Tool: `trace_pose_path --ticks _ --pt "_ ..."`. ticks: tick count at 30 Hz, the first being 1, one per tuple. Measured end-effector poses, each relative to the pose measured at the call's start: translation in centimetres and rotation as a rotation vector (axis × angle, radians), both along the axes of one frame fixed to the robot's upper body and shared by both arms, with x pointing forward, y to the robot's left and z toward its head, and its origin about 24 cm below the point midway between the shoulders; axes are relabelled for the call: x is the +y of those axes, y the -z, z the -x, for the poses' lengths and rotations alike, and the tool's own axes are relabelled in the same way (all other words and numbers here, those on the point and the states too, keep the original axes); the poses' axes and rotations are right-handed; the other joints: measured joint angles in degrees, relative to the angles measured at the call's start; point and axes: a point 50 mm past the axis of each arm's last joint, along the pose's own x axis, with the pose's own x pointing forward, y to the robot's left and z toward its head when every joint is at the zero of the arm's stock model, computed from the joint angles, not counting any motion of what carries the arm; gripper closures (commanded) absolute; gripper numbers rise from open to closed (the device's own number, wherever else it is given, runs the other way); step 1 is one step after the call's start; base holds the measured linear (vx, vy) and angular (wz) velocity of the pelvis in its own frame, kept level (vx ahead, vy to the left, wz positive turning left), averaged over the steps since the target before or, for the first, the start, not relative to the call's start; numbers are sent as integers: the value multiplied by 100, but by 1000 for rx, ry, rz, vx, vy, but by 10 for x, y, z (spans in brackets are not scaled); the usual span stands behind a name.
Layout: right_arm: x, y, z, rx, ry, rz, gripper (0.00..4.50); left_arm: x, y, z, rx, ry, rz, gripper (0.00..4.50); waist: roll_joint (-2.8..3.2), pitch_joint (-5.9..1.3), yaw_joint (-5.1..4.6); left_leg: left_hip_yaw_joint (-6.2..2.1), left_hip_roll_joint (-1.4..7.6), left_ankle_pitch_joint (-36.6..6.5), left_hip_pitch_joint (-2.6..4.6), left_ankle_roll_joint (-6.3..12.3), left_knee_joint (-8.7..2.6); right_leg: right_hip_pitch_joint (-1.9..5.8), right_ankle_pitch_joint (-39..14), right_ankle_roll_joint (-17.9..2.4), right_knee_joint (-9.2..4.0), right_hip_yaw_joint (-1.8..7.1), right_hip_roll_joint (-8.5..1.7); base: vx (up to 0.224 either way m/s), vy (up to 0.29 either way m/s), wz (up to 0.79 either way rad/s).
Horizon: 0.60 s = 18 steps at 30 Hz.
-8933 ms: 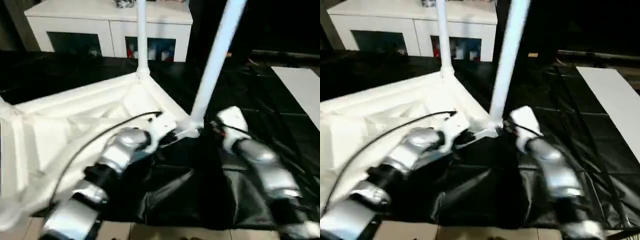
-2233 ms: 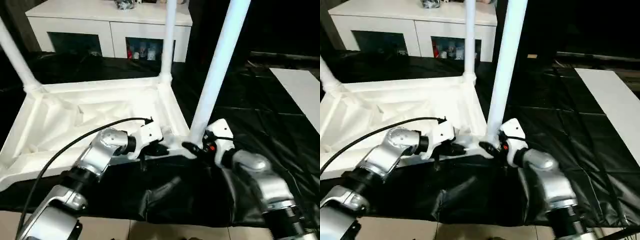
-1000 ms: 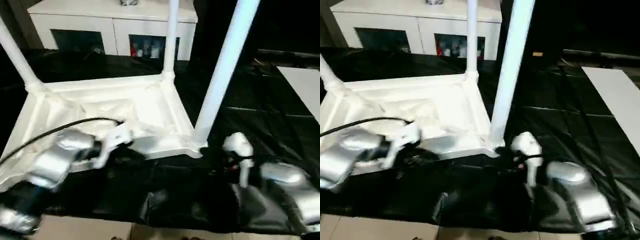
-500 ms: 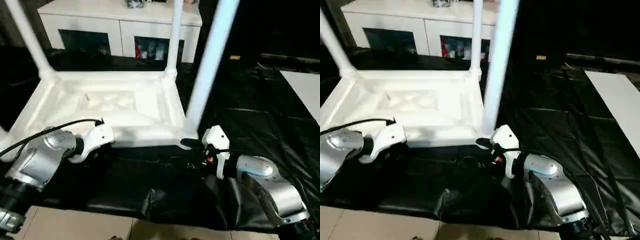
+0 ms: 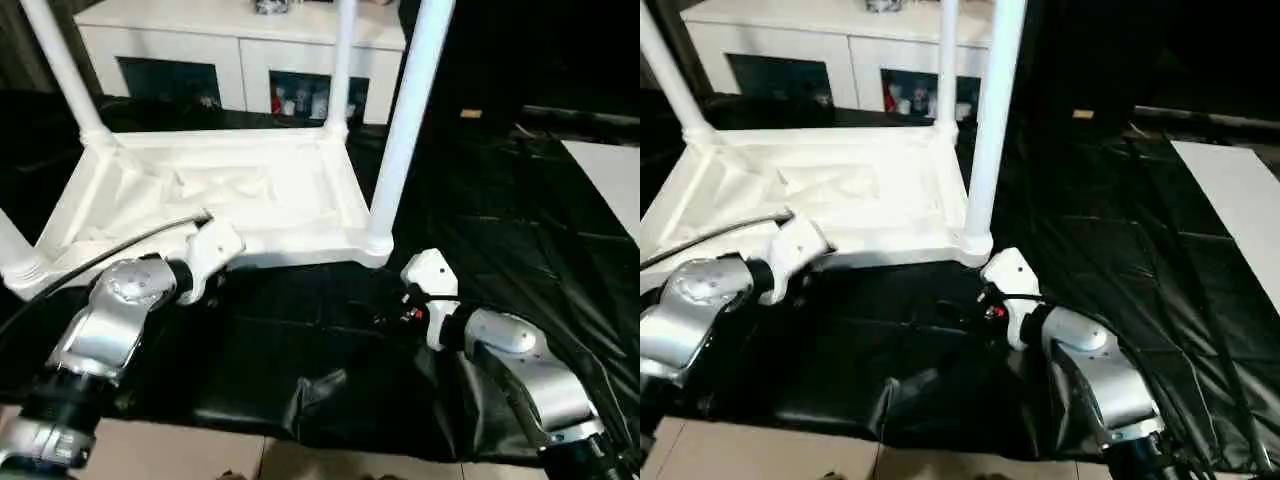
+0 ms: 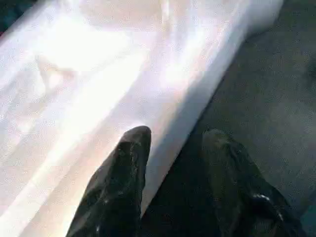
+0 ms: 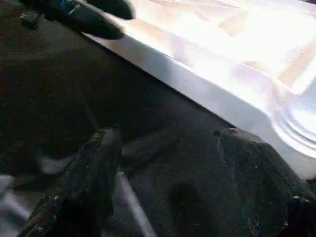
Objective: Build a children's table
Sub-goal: Rotate table base
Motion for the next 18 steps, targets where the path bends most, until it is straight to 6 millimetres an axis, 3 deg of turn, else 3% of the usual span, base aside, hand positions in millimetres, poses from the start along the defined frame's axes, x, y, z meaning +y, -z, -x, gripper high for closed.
trace_pose_path --ticks 3,6,12,18 --pt "9 2 0 6 -35 -2 107 3 1 13 55 46 97 249 -17 -2 -21 5 2 0 3 0 -1 -10 -14 -4 2 -3 3 0 0 0" --pt "17 6 -16 -20 2 57 107 2 -5 24 103 128 142 249 -26 2 -30 10 -1 0 1 0 2 -10 -14 -8 2 0 0 0 0 0" --pt "22 19 -51 11 97 163 107 13 -6 39 184 169 91 249 -48 2 -51 10 -2 1 6 -1 3 -6 -14 -9 11 0 0 0 0 0" --pt "24 26 -73 1 165 231 107 13 -10 42 186 166 92 249 -90 8 -51 13 -1 8 6 -12 5 -5 -14 -11 19 0 1 0 0 0"
